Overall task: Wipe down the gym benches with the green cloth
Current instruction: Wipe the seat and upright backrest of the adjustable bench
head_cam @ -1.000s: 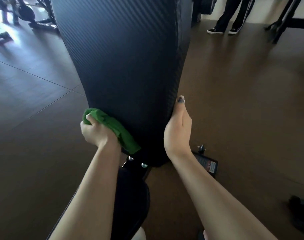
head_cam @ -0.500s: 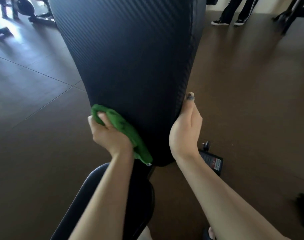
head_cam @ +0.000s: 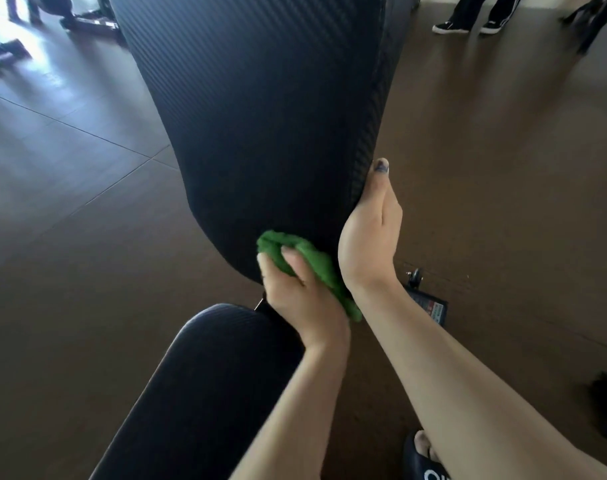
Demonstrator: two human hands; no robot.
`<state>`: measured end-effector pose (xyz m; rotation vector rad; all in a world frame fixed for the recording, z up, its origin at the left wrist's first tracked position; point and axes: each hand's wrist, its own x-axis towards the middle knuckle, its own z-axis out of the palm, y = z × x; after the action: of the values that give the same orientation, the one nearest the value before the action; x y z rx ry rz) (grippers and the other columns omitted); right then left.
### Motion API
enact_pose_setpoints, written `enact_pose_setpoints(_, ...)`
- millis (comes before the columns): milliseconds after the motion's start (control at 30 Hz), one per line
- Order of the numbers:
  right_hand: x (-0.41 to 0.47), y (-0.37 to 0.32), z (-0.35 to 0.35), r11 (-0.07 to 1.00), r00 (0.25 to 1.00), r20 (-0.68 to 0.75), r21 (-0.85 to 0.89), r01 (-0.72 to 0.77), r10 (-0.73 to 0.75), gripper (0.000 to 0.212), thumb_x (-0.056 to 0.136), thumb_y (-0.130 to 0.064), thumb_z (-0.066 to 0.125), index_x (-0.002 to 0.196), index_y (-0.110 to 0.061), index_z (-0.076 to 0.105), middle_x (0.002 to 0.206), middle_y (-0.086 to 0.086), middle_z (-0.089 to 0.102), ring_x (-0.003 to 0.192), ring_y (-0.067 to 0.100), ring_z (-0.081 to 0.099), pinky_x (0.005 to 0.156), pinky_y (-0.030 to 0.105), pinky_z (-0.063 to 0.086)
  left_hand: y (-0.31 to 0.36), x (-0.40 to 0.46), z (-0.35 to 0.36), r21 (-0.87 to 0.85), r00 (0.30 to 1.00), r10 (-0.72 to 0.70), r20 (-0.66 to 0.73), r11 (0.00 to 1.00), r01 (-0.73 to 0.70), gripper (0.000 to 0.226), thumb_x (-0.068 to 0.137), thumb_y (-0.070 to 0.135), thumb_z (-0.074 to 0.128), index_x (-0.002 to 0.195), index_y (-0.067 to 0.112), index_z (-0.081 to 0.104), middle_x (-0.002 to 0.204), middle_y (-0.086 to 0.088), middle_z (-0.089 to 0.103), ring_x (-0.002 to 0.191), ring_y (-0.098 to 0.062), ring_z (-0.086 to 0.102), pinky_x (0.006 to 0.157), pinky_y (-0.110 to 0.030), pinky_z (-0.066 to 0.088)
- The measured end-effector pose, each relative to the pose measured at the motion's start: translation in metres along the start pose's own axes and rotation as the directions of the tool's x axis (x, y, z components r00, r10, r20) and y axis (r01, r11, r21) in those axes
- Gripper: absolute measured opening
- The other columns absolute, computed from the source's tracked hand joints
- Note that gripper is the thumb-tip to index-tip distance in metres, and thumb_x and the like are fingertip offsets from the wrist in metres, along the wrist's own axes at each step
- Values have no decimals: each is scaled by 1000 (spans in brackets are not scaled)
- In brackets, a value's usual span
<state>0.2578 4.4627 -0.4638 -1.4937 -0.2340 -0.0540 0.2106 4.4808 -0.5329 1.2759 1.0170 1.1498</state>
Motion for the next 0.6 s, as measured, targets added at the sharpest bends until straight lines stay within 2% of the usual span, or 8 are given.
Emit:
enact_pose_setpoints(67,1,0,-1,1000,1000,7,2,-16,16,46,107,-44,25,77,-17,48,66,-8,52,67,15,46,78,57,44,0,-26,1,-36,996,-10,88,999,14,27,109,20,44,82,15,45,75,-7,55,65,-13,49,63,-21,42)
enact_pose_setpoints(133,0,1,-3,999,999,28,24,-36,35,48,107,-45,25,82,-16,53,73,-3,59,72,21,53,82,57,47,1,-26,-1,-47,995,0,100,999,4,30,109,19,44,78,19,43,73,-5,52,63,-11,47,61,-21,41)
enact_pose_setpoints(233,-1,0,-1,996,997,36,48,-72,70,56,106,-51,25,99,-8,61,92,10,68,91,31,63,93,60,50,-2,35,-9,9,996,-64,-65,998,64,33,107,21,45,75,21,42,71,3,50,62,-4,47,64,-21,40)
enact_pose_setpoints(300,-2,-1,1,997,998,4,29,-66,66,56,106,-48,24,97,-4,58,80,3,62,77,20,58,88,57,50,-12,89,-13,0,963,-196,-187,980,200,27,105,27,46,80,19,52,77,2,58,74,-16,59,74,-28,48)
enact_pose_setpoints(400,-1,-2,1,1000,1000,-8,10,-27,27,55,106,-45,24,89,-2,54,73,-5,53,69,9,47,75,54,46,-43,145,-15,-47,924,-298,-239,954,295,27,90,44,45,77,25,59,83,0,69,83,-30,70,83,-46,61)
enact_pose_setpoints(500,-2,-1,1,1000,1000,-20,8,-8,8,51,106,-42,23,81,-6,49,68,-6,48,64,9,43,69,53,43,-105,148,-16,-85,877,-422,-231,906,414,50,77,68,39,82,25,63,87,-8,74,83,-38,74,76,-58,60)
enact_pose_setpoints(533,-2,-2,1,1000,1000,-26,4,0,1,51,106,-41,23,82,-5,49,66,-2,47,63,10,43,69,53,43,-101,126,-16,-81,872,-441,-214,897,434,48,80,67,39,83,25,61,88,-11,73,84,-40,73,74,-59,59)
enact_pose_setpoints(600,-2,-2,3,1000,999,-41,-4,13,-13,51,106,-39,23,83,-2,50,66,8,47,63,14,44,69,55,44,-66,66,-13,-53,918,-387,-88,922,384,30,92,53,43,82,30,60,86,-6,70,84,-33,71,78,-55,60)
